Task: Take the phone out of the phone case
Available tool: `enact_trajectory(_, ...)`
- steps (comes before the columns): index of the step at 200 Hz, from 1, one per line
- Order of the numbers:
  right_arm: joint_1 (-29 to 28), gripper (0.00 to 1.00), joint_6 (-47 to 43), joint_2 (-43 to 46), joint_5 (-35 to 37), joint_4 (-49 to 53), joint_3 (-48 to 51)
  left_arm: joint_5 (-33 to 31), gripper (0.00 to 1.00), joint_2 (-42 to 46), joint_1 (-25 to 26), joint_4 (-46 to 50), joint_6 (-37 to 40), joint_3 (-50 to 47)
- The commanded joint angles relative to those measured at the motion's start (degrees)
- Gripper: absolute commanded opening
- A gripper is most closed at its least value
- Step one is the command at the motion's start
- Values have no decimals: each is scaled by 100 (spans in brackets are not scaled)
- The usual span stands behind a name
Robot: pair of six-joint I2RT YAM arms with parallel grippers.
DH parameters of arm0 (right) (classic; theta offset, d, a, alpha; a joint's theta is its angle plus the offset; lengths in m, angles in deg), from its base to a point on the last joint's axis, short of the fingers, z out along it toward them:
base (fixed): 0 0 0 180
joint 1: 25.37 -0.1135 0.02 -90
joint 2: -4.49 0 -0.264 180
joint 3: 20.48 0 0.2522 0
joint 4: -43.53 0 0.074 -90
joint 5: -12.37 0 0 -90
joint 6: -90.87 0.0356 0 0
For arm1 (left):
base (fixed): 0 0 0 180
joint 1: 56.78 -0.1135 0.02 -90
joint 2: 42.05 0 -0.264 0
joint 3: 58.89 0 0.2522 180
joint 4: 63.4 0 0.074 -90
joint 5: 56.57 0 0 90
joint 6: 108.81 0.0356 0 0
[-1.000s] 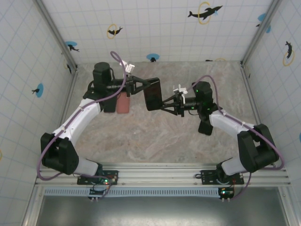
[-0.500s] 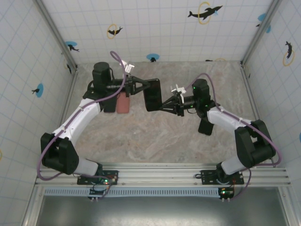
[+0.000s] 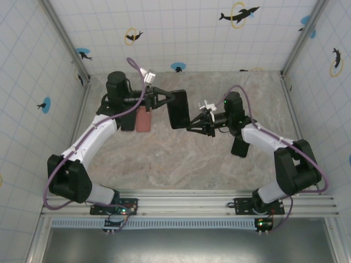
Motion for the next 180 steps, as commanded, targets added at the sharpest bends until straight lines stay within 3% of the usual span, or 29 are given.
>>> enact_trajectory(1, -52, 20, -92, 95, -84, -12, -248, 244, 0, 34, -18, -285, -83, 114)
enact_trajectory(118, -93, 28, -111, 341, -197, -92, -45, 78, 0, -40, -15, 49, 207, 191)
enact_trajectory(180, -94, 16, -793, 134, -108, 905, -410, 171, 0, -40, -15, -87, -17, 205)
